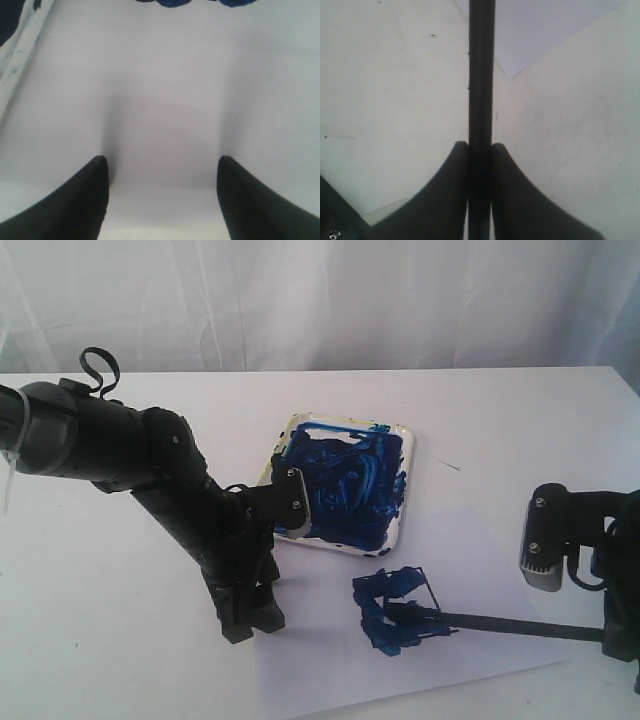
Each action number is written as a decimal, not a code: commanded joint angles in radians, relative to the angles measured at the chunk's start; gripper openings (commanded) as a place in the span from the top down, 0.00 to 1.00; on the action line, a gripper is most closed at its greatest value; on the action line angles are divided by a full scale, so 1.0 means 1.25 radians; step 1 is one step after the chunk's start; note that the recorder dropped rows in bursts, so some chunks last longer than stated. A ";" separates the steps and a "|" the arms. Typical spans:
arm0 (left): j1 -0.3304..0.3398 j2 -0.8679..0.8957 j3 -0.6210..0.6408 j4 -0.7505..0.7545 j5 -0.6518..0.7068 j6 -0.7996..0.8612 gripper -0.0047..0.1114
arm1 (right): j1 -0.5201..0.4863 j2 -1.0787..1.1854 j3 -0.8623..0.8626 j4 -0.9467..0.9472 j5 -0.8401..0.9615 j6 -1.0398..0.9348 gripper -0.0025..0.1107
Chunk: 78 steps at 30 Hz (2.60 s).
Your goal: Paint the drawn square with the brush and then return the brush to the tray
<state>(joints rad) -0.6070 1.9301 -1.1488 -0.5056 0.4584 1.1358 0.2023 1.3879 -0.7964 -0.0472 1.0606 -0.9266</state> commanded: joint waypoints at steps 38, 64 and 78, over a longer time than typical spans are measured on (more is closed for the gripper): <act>-0.003 0.029 0.016 0.039 0.050 -0.012 0.39 | 0.001 -0.012 0.010 0.018 -0.047 0.006 0.98; -0.003 0.029 0.016 0.041 0.052 -0.012 0.39 | 0.001 -0.040 0.014 -0.059 0.023 0.076 0.98; -0.003 0.029 0.016 0.041 0.052 -0.012 0.39 | 0.001 0.018 0.014 0.049 0.006 -0.016 0.98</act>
<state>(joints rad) -0.6070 1.9301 -1.1488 -0.5036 0.4584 1.1369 0.2023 1.3871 -0.7824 0.0000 1.0554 -0.9166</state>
